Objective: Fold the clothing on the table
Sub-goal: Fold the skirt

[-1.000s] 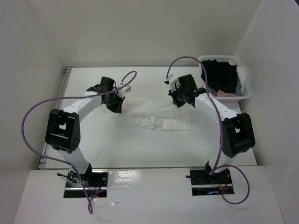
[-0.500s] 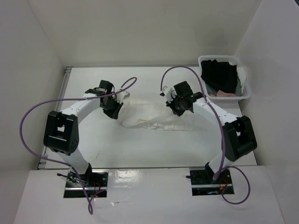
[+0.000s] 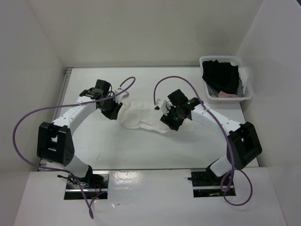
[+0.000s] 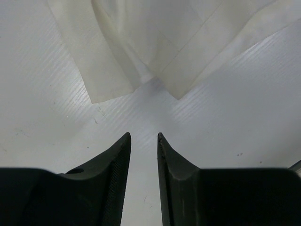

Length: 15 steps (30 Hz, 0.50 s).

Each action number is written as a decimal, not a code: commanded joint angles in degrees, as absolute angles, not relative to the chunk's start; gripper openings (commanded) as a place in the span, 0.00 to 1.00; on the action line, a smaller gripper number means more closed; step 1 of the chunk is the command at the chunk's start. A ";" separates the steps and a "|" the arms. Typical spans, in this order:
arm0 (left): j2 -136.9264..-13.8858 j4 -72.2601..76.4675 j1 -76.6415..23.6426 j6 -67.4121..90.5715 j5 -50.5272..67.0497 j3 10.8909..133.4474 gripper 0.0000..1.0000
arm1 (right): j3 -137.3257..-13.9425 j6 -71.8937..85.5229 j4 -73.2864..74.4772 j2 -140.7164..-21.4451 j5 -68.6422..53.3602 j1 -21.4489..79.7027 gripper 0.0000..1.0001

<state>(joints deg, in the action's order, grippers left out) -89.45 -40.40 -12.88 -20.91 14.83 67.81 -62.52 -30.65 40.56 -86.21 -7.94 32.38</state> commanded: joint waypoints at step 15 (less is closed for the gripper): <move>-81.65 -40.78 -12.74 -13.37 14.51 68.73 0.99 | -69.16 -24.26 41.22 -76.63 -18.09 15.49 0.97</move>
<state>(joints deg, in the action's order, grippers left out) -83.11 -40.84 -12.88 -15.97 14.59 67.81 -66.61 -27.14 43.24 -74.02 -13.50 22.09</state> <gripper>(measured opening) 0.957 0.973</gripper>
